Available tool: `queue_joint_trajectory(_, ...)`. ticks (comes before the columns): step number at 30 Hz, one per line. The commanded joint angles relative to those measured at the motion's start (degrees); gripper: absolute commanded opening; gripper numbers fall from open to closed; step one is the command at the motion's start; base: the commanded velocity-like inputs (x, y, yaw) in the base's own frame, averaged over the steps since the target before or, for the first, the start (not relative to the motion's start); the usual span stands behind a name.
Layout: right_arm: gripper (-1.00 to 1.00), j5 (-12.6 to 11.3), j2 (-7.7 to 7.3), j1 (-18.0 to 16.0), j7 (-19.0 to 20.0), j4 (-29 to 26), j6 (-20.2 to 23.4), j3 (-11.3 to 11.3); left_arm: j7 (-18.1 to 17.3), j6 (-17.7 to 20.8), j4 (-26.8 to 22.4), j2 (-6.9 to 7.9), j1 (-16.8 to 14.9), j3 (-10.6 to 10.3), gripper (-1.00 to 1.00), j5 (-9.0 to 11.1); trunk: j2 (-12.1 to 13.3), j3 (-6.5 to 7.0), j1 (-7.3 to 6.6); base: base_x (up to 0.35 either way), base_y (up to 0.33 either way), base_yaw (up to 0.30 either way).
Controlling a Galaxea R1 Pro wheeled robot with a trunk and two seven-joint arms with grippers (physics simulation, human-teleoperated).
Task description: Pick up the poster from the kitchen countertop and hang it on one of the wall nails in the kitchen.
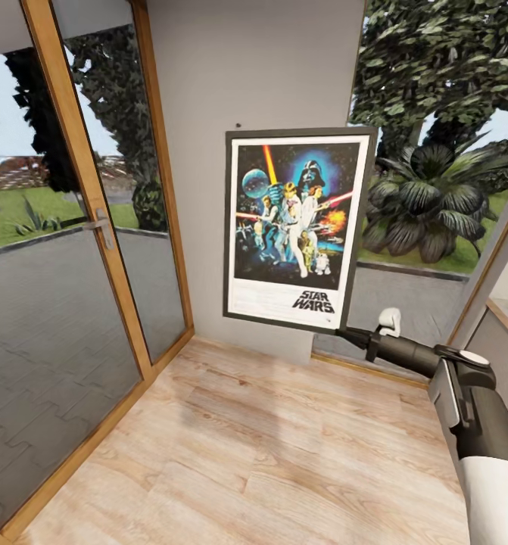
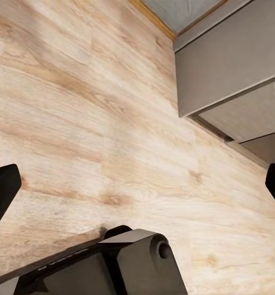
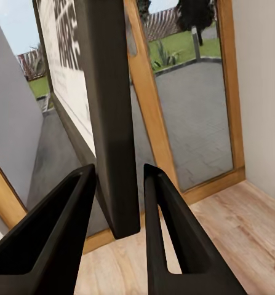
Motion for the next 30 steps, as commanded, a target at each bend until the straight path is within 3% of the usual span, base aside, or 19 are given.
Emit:
queue_joint_trajectory(1, -1.0, -0.13, 0.01, -0.08, 0.14, -0.01, 0.58, -0.23, -0.16, -0.22, 0.07, 0.02, -0.05, -0.27, 1.0, 0.41, -0.13, -0.13, 0.04, 0.0, 0.0, 0.0)
queue_joint_trajectory(30, -1.0, -0.3, 0.02, -0.08, 0.08, -0.18, 0.44, -1.18, -0.16, -0.28, 0.07, 0.02, -0.05, -0.27, 1.0, 0.41, -0.13, -0.13, 0.04, 0.0, 0.0, 0.0)
